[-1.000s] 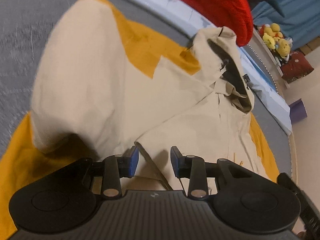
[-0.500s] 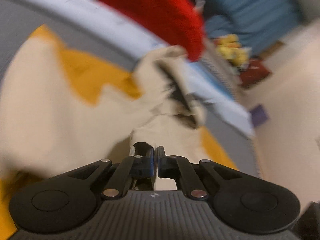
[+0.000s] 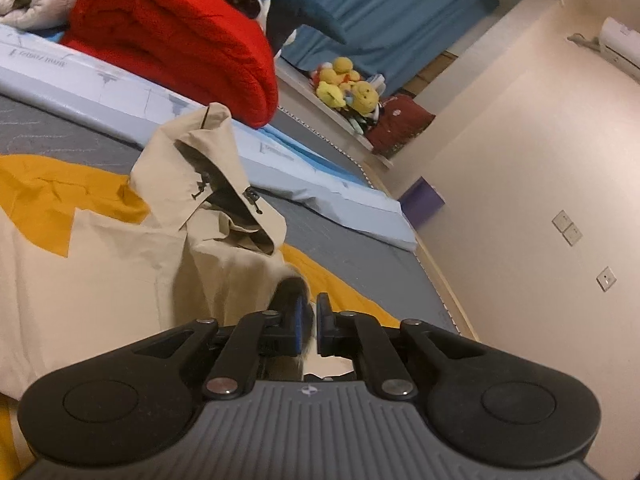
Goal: Fold large clothes
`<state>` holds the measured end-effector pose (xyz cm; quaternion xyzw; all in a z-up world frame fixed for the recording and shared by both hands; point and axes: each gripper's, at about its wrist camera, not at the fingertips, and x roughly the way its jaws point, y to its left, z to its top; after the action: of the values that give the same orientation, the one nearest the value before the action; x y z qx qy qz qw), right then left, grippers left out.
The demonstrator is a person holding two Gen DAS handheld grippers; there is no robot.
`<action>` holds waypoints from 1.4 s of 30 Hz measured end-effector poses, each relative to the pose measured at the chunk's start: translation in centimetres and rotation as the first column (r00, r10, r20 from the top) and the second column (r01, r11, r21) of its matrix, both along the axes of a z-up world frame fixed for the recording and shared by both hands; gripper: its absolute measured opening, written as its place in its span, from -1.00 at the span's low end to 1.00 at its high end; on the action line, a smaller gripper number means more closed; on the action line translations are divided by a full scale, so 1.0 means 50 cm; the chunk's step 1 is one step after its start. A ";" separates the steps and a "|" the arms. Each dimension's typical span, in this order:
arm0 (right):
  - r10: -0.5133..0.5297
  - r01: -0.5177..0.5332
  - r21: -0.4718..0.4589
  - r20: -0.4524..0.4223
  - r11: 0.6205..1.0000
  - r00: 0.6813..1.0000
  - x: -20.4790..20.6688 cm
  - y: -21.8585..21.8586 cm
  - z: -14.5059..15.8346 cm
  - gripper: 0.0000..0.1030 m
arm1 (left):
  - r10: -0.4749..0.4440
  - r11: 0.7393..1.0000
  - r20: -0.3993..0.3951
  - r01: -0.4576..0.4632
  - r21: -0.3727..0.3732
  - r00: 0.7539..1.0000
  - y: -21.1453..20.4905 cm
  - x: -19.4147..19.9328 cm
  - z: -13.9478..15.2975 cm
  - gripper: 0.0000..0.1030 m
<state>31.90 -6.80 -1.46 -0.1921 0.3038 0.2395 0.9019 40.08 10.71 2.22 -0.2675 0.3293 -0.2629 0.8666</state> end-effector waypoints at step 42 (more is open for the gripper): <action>-0.678 0.833 0.337 -0.484 0.439 0.554 0.148 -0.378 -0.052 -0.43 | 0.338 0.730 -0.297 -0.049 0.682 0.893 0.120 0.031 -0.194 -0.40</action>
<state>39.32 -25.72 -4.06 0.2598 0.4008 -0.0956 0.8733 41.61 16.72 -7.46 -0.0269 0.5401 0.0245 0.8408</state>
